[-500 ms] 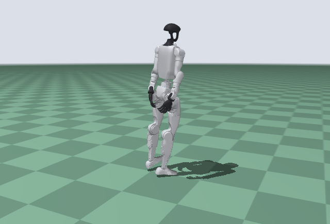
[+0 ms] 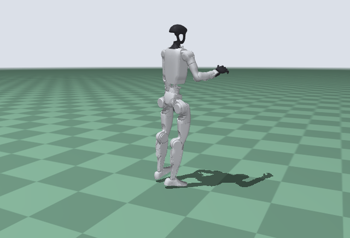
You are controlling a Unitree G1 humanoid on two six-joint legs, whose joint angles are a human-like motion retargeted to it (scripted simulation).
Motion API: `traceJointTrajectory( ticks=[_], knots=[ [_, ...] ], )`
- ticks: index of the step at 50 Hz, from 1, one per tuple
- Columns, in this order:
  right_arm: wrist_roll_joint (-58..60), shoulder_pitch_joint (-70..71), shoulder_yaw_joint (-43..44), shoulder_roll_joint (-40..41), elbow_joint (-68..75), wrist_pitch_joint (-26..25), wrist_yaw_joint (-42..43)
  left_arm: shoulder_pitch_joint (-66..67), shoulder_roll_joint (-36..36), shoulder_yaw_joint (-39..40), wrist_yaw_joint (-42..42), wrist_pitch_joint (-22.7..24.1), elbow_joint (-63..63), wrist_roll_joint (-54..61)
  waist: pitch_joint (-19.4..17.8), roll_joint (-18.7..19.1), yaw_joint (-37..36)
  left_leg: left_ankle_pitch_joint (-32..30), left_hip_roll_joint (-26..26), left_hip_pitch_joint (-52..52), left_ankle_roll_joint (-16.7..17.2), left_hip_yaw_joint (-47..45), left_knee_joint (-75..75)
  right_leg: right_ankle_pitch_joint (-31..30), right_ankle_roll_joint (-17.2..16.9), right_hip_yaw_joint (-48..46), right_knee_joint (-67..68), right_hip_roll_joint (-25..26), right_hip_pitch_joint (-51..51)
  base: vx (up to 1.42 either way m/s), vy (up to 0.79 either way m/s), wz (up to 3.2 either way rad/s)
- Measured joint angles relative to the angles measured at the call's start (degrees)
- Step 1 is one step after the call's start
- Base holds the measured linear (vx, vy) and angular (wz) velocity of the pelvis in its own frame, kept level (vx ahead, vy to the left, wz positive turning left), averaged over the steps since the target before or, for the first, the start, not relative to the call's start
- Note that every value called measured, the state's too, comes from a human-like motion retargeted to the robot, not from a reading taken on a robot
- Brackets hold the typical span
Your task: In place motions
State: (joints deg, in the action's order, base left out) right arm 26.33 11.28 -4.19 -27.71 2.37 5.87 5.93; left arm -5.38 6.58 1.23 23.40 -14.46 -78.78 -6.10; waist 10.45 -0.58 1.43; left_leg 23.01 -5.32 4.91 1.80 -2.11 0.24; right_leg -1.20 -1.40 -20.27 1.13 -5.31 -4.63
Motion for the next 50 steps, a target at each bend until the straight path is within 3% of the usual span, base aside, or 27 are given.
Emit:
traceJointTrajectory(
  ticks=[5, 8, 11, 17, 21, 23, 24, 25, 28, 30, 32, 33, 35, 37, 40, 42, 47, 48, 50],
  knots=[
    [2.5, 4.5, 4.8, -2.2, -13.3, 8.3, 32.4, 2.1, -1.5, 3.8, 2.8, -3.9, -13.8, -0.2, 1.0, -0.6, -0.5, 0.3, -0.1, -0.2, -0.1, -0.4, -0.2, 0.1, 0.0, 0.3, 0.0, 0.0, -0.1, 0.06, -0.03, -0.06],
    [3.2, 7.1, 6.9, -2.5, -18.4, 10.7, 45.6, 5.1, -2.1, 6.3, 1.6, -6.2, -18.4, 1.2, 1.2, -0.9, -0.4, 0.5, -0.1, -0.5, -0.1, -0.5, -0.2, 0.3, -0.1, 0.4, 0.1, 0.1, -0.1, 0.04, -0.02, -0.03],
    [3.4, 9.1, 8.9, -2.6, -22.8, 10.8, 50.3, 9.0, -3.1, 8.8, 0.6, -8.1, -18.6, 2.2, 1.2, -0.9, -0.4, 0.6, 0.1, -0.6, -0.1, -0.6, -0.3, 0.4, -0.1, 0.6, 0.1, 0.2, -0.1, 0.00, 0.00, 0.00],
    [6.9, 12.8, 12.9, -4.5, -27.8, 12.0, 58.3, 12.8, -4.3, 12.7, 0.3, -7.2, -18.6, 3.3, 1.2, -1.2, -0.9, 0.7, 0.2, -0.7, -0.1, -0.4, -0.3, 0.5, -0.1, 0.4, 0.1, 0.3, -0.1, 0.00, 0.00, 0.00],
    [11.0, 16.5, 13.1, -6.8, -23.7, 9.2, 65.1, 12.4, -4.2, 13.0, 0.0, -7.2, -18.6, 4.7, 1.2, -1.5, -1.3, 0.6, 0.1, -0.9, -0.1, -0.1, -0.3, 0.5, -0.1, 0.2, 0.0, 0.3, 0.3, 0.00, 0.00, 0.00],
    [11.2, 19.0, 10.8, -6.4, -19.4, 3.8, 61.5, 11.5, -4.0, 12.6, 0.0, -6.9, -18.6, 5.1, 1.2, -1.6, -1.4, 0.5, 0.1, -1.0, -0.1, 0.0, -0.3, 0.5, 0.0, 0.1, 0.0, 0.4, 0.5, 0.00, 0.00, 0.00],
    [10.3, 20.1, 9.5, -5.4, -17.3, -0.9, 54.8, 10.9, -3.9, 12.3, 0.0, -6.6, -18.6, 5.1, 1.3, -1.6, -1.4, 0.5, 0.1, -1.0, -0.1, 0.0, -0.2, 0.5, 0.0, 0.1, 0.0, 0.4, 0.6, 0.00, 0.00, 0.00],
    [9.1, 21.1, 8.2, -4.3, -15.2, -6.1, 46.4, 10.2, -3.8, 12.1, 0.0, -6.1, -18.6, 5.1, 1.4, -1.6, -1.4, 0.5, 0.1, -1.1, -0.1, 0.1, -0.2, 0.5, 0.0, 0.1, 0.0, 0.4, 0.7, 0.00, 0.00, 0.00],
    [6.1, 20.9, 8.0, -2.2, -13.7, -17.0, 6.9, 8.6, -3.7, 10.8, -0.1, -5.1, -16.2, 4.7, 1.3, -1.6, -1.4, 0.3, 0.1, -1.0, -0.1, 0.4, -0.1, 0.5, 0.0, -0.2, -0.1, 0.4, 0.9, 0.00, 0.00, 0.00],
    [0.0, 19.2, 7.7, -1.2, -14.0, -23.8, -6.5, 7.8, -3.8, 9.6, -0.1, -4.4, -13.7, 4.5, 1.3, -1.7, -1.4, 0.2, 0.0, -0.9, -0.1, 0.7, -0.1, 0.5, 0.0, -0.4, -0.1, 0.4, 1.0, 0.00, 0.00, 0.00],
    [-5.6, 16.8, 7.7, -0.9, -15.5, -18.2, -1.7, 7.1, -4.0, 8.5, -0.3, -3.4, -11.3, 4.6, 1.2, -1.6, -1.3, 0.1, 0.0, -0.8, -0.1, 1.0, 0.0, 0.6, 0.0, -0.7, -0.1, 0.4, 1.2, 0.00, 0.00, 0.00],
    [-7.8, 15.2, 7.7, -1.1, -16.2, -12.7, 4.3, 6.8, -4.0, 7.9, -0.5, -3.0, -10.4, 4.8, 1.2, -1.6, -1.3, 0.1, 0.0, -0.7, -0.1, 1.1, 0.0, 0.6, 0.0, -0.7, -0.2, 0.4, 1.1, 0.00, 0.00, 0.00],
    [-7.5, 11.6, 7.7, -1.8, -17.8, 1.0, 20.9, 5.8, -4.1, 6.8, -1.3, -1.8, -9.1, 5.5, 1.3, -1.4, -1.2, 0.0, 0.1, -0.5, 0.0, 1.1, 0.1, 0.6, 0.0, -0.7, -0.2, 0.4, 1.0, 0.00, 0.00, 0.00],
    [1.5, 7.6, 7.9, -2.7, -18.8, 10.9, 42.7, 4.8, -4.2, 5.8, -2.2, -1.1, -9.0, 6.2, 1.4, -1.2, -1.0, 0.1, 0.2, -0.1, 0.0, 1.0, 0.2, 0.6, 0.0, -0.6, -0.2, 0.5, 0.7, 0.00, 0.00, 0.00],
    [13.6, 1.1, 8.8, -4.5, -20.2, 12.2, 71.8, 3.6, -4.4, 5.0, -3.1, -1.0, -9.2, 6.5, 1.6, -0.9, -0.4, 0.1, 0.3, 0.4, 0.1, 0.8, 0.3, 0.5, -0.1, -0.4, -0.2, 0.4, 0.3, 0.00, 0.00, 0.00],
    [20.1, -3.4, 7.9, -3.4, -18.6, 12.1, 75.7, 3.4, -4.5, 4.4, -3.2, -0.9, -9.4, 6.5, 1.9, -0.8, -0.1, 0.1, 0.4, 0.6, 0.2, 0.5, 0.2, 0.5, -0.1, -0.3, -0.2, 0.4, -0.1, 0.00, 0.00, 0.00],
    [20.0, -11.1, 2.7, 2.0, -5.0, 17.3, 65.6, 4.0, -4.9, 4.3, -3.2, -0.8, -10.4, 6.2, 2.2, 0.0, 1.0, 0.2, 0.7, 0.6, 0.3, -0.6, 0.1, 0.3, -0.1, 0.0, -0.2, 0.5, -0.7, 0.01, 0.01, -0.17],
    [19.5, -11.8, 1.8, 3.7, -1.7, 16.3, 62.9, 4.0, -5.0, 4.3, -3.1, -0.8, -10.8, 6.1, 2.0, 0.2, 1.2, 0.3, 0.8, 0.4, 0.3, -0.8, 0.1, 0.2, -0.1, 0.2, -0.1, 0.6, -0.6, -0.02, 0.02, -0.25],
    [15.3, -12.7, 0.8, 7.1, 3.7, 8.2, 49.3, 4.2, -5.2, 4.4, -2.9, -1.0, -11.5, 5.8, 1.4, 0.5, 1.4, 0.4, 1.0, -0.2, 0.2, -1.4, 0.0, 0.1, -0.1, 0.5, -0.1, 0.7, -0.4, -0.02, 0.02, -0.26]
  ],
)
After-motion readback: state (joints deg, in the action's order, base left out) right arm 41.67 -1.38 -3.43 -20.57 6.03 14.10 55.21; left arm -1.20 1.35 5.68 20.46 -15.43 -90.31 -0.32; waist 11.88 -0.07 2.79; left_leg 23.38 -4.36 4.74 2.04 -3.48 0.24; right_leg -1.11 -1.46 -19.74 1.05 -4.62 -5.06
